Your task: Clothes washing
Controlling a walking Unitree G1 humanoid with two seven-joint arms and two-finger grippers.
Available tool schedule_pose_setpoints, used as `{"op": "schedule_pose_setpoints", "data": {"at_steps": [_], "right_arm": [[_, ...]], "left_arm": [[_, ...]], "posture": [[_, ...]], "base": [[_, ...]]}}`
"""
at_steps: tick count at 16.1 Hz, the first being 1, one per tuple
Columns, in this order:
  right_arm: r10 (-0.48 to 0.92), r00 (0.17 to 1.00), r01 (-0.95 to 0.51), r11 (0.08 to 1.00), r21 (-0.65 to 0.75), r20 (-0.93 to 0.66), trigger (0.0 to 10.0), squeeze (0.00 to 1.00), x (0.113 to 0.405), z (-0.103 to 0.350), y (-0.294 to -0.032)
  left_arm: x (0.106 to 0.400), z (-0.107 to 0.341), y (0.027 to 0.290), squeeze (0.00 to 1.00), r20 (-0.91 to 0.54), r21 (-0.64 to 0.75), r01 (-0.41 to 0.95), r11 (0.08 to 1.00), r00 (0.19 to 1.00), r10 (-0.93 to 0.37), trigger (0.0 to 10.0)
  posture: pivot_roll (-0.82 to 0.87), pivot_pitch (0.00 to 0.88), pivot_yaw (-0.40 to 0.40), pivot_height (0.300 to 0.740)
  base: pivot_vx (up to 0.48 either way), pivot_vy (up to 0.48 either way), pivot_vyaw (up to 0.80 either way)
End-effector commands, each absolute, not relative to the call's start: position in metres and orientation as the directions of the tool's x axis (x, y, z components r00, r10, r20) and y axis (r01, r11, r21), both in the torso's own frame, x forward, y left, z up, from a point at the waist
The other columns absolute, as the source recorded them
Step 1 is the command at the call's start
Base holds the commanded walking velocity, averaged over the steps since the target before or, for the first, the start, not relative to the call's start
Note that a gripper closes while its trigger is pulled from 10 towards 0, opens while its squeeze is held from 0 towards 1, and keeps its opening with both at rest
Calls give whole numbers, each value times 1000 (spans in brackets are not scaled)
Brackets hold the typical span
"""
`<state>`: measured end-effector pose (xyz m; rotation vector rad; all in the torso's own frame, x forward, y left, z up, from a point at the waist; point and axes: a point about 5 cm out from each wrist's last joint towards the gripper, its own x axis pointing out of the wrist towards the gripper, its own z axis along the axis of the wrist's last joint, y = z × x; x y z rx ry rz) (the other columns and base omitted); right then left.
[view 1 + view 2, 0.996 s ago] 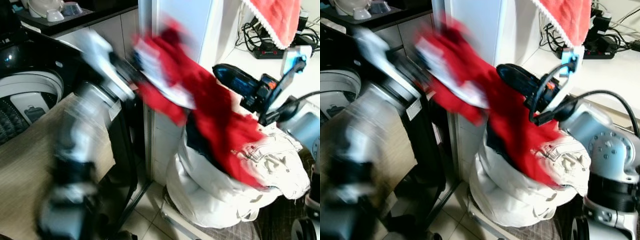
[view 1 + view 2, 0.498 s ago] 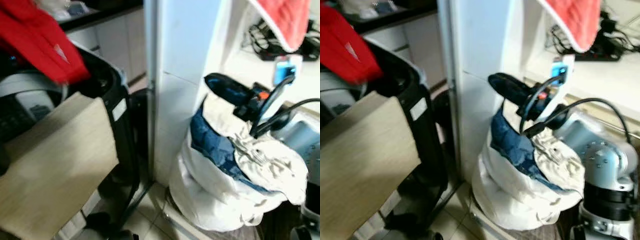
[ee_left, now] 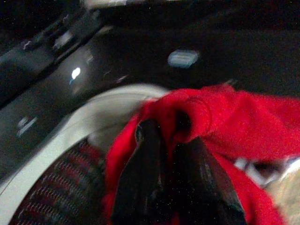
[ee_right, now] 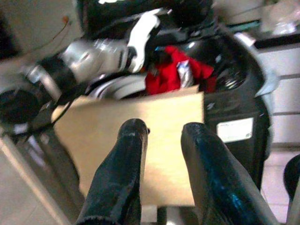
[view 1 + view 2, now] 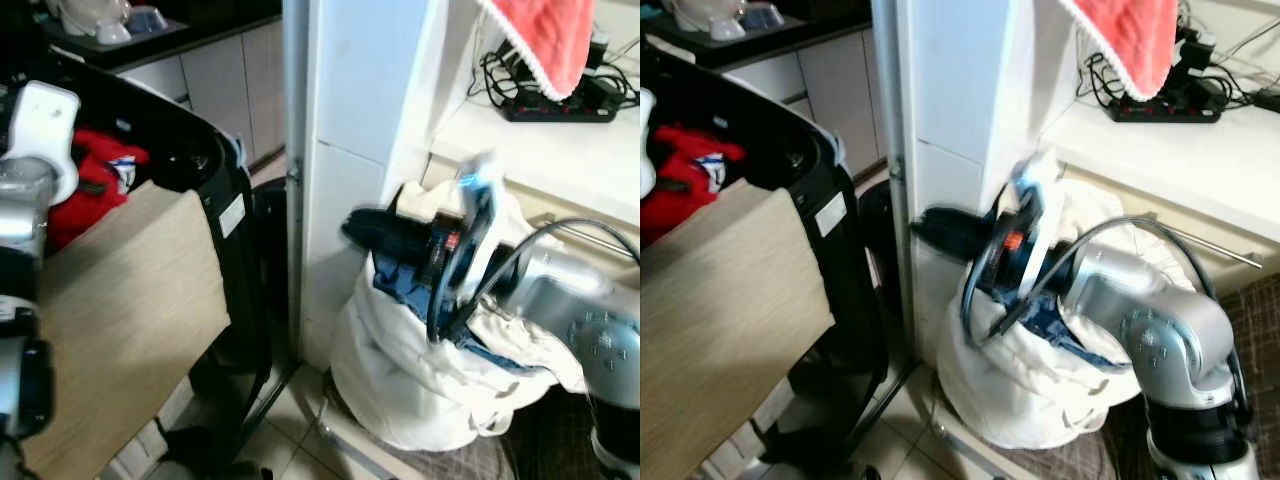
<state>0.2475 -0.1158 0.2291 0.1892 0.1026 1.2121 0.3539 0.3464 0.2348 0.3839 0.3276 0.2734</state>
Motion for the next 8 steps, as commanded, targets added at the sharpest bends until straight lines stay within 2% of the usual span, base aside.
{"op": "schedule_pose_setpoints", "data": {"at_steps": [1, 4, 5, 6, 7, 8], "right_arm": [[946, 325, -932, 317, 175, 19, 10000, 0, 244, 233, -114], [945, 328, -932, 324, 165, -4, 10000, 0, 245, 229, -113], [943, 334, -930, 331, 161, -12, 10000, 0, 247, 229, -114], [942, 336, -929, 334, 160, -15, 10000, 0, 247, 228, -114], [916, 400, -902, 400, 161, -33, 10000, 0, 254, 226, -119], [889, 455, -876, 456, 158, -41, 10000, 0, 260, 224, -123]], "left_arm": [[351, 251, 356, 1000, -214, 399, -257, 880, 907, 362, 10000], [336, 263, 381, 1000, -210, 455, -325, 829, 866, 454, 10000], [330, 255, 383, 1000, -295, 470, -259, 844, 855, 427, 10000], [330, 252, 383, 1000, -318, 469, -239, 850, 852, 416, 10000], [329, 242, 375, 1000, -382, 476, -141, 868, 856, 349, 10000], [330, 238, 371, 1000, -394, 483, -100, 870, 862, 318, 10000]], "posture": [[-64, 0, 27, 740], [-56, 0, 19, 740], [-53, 0, 17, 740], [-53, 0, 17, 740], [-52, 0, 15, 740], [-56, 0, 15, 740]], "base": [[0, 0, 0], [0, 0, 0], [0, 0, 0], [0, 0, 0], [0, 0, 0], [0, 0, 0]]}}
